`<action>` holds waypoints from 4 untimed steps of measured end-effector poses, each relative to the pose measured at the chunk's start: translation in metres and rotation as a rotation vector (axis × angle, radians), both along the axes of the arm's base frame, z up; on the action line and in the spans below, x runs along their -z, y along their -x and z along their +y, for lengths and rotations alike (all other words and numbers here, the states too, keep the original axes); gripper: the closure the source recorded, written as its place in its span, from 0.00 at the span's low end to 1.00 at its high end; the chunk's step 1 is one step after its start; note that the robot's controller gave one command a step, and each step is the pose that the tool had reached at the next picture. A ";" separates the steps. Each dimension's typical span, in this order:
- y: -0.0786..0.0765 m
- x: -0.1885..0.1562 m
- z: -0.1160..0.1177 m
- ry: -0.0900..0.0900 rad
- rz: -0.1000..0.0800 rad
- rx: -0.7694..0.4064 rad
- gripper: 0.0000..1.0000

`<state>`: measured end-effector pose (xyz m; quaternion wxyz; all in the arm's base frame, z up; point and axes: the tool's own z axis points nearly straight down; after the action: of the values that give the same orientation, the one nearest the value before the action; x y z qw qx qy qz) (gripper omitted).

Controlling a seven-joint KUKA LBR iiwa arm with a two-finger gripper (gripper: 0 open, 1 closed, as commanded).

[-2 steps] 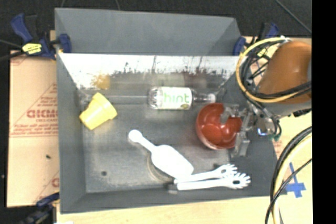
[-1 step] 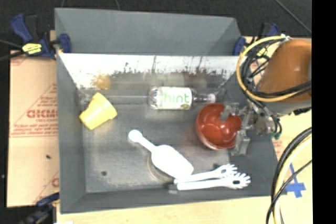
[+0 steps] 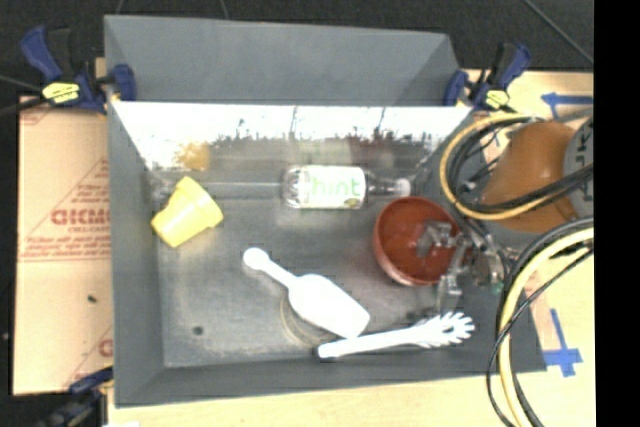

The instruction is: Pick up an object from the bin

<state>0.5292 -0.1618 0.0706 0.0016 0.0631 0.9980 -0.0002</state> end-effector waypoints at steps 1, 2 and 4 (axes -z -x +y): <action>-0.002 0.000 0.000 0.001 -0.006 0.003 0.00; -0.002 -0.001 0.000 0.001 -0.005 -0.006 0.00; -0.005 -0.004 0.003 -0.001 -0.013 -0.017 1.00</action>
Offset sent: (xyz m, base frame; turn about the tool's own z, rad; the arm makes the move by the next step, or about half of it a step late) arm 0.0003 0.0000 0.0000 0.0003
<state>0.5344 -0.1591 0.0744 0.0082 0.0547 0.9985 0.0005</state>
